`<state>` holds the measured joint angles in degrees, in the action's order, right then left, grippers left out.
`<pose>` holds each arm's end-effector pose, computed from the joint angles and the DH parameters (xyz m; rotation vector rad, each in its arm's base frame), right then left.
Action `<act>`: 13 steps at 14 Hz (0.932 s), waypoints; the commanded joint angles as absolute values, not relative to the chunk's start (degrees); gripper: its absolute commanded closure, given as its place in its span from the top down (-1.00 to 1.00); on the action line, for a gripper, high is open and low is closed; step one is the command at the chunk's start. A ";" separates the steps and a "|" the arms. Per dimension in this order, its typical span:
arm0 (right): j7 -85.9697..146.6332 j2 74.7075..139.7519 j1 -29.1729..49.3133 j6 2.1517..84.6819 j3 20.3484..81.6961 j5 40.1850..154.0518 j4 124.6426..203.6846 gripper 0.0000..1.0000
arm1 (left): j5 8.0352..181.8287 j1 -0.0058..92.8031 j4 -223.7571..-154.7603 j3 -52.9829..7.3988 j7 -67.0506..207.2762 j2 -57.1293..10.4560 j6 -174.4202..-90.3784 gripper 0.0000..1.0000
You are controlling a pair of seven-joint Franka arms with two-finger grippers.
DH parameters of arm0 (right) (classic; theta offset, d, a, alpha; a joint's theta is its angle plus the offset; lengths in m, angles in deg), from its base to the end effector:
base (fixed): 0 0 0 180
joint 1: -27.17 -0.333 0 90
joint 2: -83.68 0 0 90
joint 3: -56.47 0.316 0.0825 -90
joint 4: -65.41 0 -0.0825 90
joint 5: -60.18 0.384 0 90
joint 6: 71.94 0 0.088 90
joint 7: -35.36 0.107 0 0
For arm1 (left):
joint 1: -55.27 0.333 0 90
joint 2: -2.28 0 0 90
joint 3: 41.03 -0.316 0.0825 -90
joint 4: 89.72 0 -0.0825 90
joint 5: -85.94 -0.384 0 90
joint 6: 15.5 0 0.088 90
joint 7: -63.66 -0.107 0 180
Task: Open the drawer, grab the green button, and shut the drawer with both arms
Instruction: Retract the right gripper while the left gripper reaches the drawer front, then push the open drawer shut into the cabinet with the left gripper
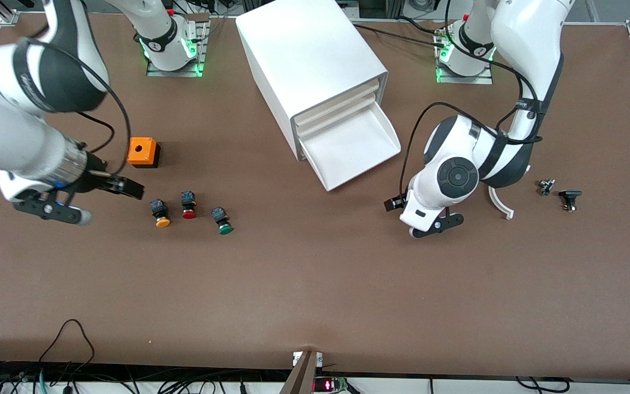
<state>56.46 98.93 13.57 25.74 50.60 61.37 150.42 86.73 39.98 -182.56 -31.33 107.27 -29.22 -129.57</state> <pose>0.6310 0.0950 0.5189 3.1025 -0.3640 -0.0635 0.6094 -0.2707 0.2944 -3.0664 -0.5400 0.3116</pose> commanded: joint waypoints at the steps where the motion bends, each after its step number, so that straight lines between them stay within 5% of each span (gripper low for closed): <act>1: 51.64 95.73 18.53 23.86 52.95 60.01 151.36 1.00 | 86.20 39.10 -180.95 -31.63 109.18 -31.19 -131.59 1.00; 4: 44.53 92.92 25.14 23.69 55.33 59.75 153.73 1.00 | 85.86 35.16 -182.52 -31.71 117.86 -32.43 -135.89 1.00; 9: 38.29 87.56 25.32 16.48 53.75 56.67 154.87 1.00 | 85.68 32.61 -191.57 -31.63 121.31 -31.73 -149.34 1.00; 13: 35.63 82.74 25.32 17.35 53.48 56.76 160.21 1.00 | 85.68 30.41 -194.39 -31.63 125.70 -30.24 -150.94 1.00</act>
